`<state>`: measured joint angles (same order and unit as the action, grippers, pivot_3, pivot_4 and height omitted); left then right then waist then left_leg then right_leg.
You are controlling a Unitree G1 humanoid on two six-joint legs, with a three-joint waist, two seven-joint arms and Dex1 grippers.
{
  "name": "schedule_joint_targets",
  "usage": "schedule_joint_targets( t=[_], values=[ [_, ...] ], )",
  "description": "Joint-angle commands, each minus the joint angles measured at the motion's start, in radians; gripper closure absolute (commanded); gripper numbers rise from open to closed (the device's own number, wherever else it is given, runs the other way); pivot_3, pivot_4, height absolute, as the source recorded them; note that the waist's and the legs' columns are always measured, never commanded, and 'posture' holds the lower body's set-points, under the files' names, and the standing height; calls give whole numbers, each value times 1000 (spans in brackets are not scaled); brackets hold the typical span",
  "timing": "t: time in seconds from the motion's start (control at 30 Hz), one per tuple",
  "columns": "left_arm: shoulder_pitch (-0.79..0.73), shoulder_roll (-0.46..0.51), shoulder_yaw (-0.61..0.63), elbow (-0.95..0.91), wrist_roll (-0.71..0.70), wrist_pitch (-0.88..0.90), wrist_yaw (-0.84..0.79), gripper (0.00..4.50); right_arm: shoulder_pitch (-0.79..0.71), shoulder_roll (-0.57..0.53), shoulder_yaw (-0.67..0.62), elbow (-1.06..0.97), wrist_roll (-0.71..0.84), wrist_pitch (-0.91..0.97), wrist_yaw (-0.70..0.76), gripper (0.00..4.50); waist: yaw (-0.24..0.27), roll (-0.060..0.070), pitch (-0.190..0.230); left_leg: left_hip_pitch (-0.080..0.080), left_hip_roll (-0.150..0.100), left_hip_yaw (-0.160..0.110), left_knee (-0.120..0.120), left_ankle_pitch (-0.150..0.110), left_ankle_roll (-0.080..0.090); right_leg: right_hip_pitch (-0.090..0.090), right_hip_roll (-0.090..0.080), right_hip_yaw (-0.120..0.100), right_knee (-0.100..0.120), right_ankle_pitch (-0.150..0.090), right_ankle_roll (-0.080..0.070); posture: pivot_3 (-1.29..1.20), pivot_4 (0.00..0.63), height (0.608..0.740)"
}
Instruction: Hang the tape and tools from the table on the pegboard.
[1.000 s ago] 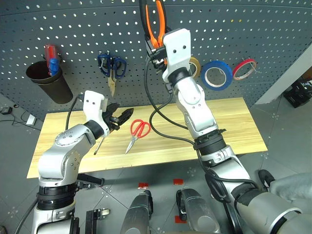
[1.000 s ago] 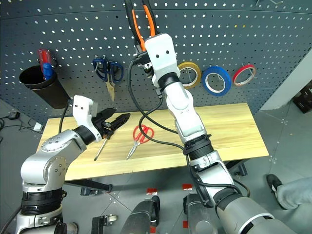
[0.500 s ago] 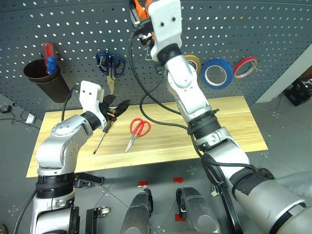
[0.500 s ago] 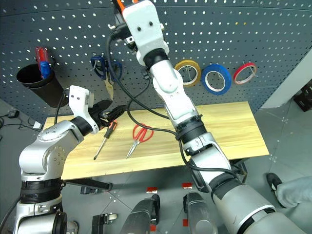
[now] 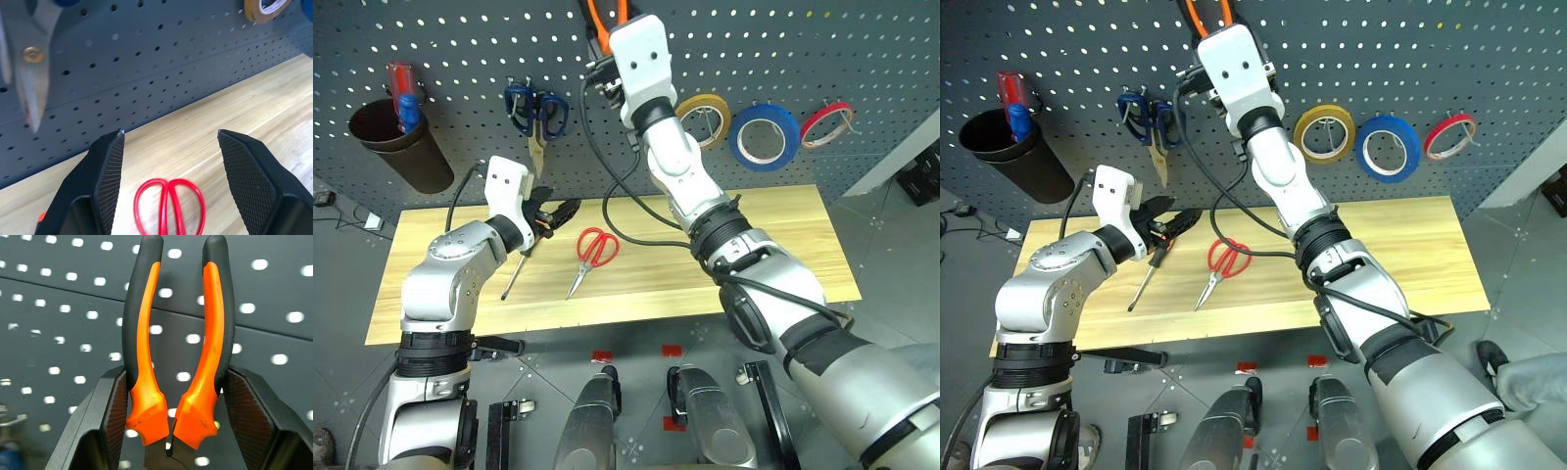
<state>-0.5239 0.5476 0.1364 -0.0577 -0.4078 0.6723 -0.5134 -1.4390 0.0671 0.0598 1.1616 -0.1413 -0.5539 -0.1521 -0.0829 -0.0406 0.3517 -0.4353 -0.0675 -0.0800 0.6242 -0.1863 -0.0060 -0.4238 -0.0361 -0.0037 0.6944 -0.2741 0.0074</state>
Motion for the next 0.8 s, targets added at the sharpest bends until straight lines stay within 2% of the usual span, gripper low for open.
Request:
schedule_joint_targets(
  t=[0.03,0.8],
  values=[
    [-7,1,-1,-22,6,-15,-9,1308,-62,-9,-12,3,-13,-47,-36,1898,0,0,1,0,0,0,0,1,-2,0,0,0,0,0,0,-45,388,740],
    [8,-12,-3,-8,20,-34,4,1308,-56,44,5,62,-53,-12,-96,1898,1,0,9,0,1,0,-1,1,-3,-1,0,0,-1,0,0,-32,382,740]
  ],
)
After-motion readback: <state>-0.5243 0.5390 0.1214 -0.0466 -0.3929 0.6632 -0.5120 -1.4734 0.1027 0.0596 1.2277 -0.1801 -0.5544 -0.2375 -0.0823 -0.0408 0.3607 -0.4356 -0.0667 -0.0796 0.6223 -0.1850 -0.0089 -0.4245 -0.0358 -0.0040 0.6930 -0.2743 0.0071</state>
